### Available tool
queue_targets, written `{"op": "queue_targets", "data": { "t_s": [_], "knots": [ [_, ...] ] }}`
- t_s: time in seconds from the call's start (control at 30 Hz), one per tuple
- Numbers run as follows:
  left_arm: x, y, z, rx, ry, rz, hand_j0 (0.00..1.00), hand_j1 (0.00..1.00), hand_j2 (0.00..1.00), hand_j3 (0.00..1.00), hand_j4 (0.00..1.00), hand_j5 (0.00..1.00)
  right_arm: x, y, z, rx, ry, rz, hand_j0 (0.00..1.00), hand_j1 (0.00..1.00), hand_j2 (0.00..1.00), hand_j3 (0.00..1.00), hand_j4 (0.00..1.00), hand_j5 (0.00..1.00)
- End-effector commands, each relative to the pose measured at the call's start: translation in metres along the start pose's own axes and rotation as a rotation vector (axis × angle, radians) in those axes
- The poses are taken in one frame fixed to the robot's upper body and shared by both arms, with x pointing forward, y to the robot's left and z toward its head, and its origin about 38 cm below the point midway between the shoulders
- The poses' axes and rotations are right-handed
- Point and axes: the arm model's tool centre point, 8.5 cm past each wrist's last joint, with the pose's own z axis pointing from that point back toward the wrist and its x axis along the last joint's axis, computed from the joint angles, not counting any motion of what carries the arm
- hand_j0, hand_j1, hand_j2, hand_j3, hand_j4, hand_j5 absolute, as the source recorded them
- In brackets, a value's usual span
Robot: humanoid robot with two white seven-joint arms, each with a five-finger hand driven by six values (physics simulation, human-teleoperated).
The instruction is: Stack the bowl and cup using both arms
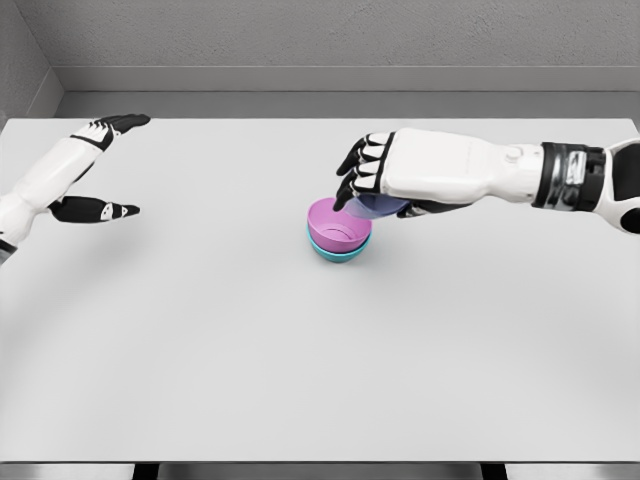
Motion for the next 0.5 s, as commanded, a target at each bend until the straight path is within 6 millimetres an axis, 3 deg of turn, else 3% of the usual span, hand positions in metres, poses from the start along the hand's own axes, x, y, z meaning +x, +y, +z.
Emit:
{"op": "queue_targets", "data": {
  "t_s": [0.0, 0.47],
  "knots": [
    [0.000, 0.000, 0.000, 0.004, 0.001, 0.007, 1.00, 1.00, 1.00, 1.00, 1.00, 1.00, 0.001, 0.001, -0.003, 0.009, -0.004, -0.002, 0.71, 0.71, 0.71, 0.71, 0.71, 0.71],
    [-0.001, 0.001, 0.000, 0.005, 0.001, 0.006, 1.00, 1.00, 1.00, 1.00, 1.00, 1.00, -0.001, 0.015, -0.018, 0.036, -0.010, -0.010, 0.71, 0.71, 0.71, 0.71, 0.71, 0.71]
  ]
}}
